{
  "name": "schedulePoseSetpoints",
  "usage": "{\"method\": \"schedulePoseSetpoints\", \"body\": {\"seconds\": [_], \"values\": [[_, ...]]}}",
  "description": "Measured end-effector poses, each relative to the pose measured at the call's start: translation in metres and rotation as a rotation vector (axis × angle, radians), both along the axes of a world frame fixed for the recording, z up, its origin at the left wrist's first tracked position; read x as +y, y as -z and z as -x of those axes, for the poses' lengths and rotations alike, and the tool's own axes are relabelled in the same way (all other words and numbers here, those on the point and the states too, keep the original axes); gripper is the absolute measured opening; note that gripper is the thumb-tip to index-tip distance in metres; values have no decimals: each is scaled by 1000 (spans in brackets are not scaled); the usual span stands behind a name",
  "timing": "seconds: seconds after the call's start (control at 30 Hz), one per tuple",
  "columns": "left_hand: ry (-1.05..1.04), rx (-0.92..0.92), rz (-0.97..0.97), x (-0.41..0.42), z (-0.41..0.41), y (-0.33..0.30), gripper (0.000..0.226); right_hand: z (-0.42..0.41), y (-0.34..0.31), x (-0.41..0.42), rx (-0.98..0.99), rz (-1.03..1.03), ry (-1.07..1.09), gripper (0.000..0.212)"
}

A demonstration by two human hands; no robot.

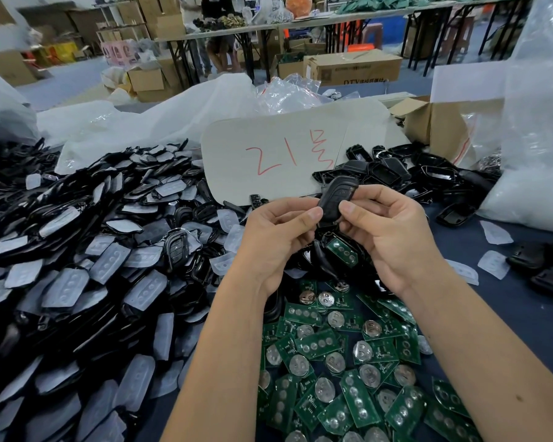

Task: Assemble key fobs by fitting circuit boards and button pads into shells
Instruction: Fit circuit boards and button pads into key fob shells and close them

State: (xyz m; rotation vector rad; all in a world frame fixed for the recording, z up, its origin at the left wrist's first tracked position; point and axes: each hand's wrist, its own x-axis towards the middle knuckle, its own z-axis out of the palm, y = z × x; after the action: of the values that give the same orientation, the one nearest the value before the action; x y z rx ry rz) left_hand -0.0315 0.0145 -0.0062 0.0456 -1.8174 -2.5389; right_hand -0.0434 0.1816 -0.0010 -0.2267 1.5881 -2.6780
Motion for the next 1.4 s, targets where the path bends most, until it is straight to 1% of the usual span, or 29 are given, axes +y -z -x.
{"method": "schedulePoseSetpoints", "body": {"seconds": [0.13,0.27,0.43,0.53,0.67,0.8,0.87,0.9,0.97,1.0,1.07,1.1,1.13,1.2,1.3,1.4], "values": [[0,-27,-110,6,1,-1,8,0,1,-1,-21,72,-26,19],[40,-63,-192,8,2,-3,15,0,0,-1,-46,118,-53,21],[128,-70,-275,8,3,-3,12,2,-1,0,-56,165,-90,41],[162,-60,-268,9,2,-3,16,4,1,4,-54,164,-112,43],[141,-24,-191,10,1,-5,22,7,3,10,-52,121,-105,46],[190,21,-94,6,1,-9,17,9,4,14,-64,125,-156,51],[135,27,14,6,2,-10,14,8,2,13,-100,116,-116,51],[82,29,71,8,3,-8,12,8,2,10,-125,102,-71,48],[-29,49,175,13,4,-4,13,6,5,4,-154,63,40,34],[-100,80,266,16,5,-2,15,6,6,0,-156,40,93,26],[-261,193,562,21,7,0,12,5,8,-6,-148,4,164,12],[-316,264,705,24,6,0,11,4,9,-8,-140,-3,178,11],[-354,341,822,27,5,0,11,3,8,-10,-129,-6,188,10],[-385,492,980,34,2,1,13,2,8,-13,-108,1,222,10],[-429,637,1123,40,-1,3,13,1,6,-13,-93,29,272,8],[-430,656,1111,39,-1,1,12,3,6,-9,-87,51,240,7]]}}
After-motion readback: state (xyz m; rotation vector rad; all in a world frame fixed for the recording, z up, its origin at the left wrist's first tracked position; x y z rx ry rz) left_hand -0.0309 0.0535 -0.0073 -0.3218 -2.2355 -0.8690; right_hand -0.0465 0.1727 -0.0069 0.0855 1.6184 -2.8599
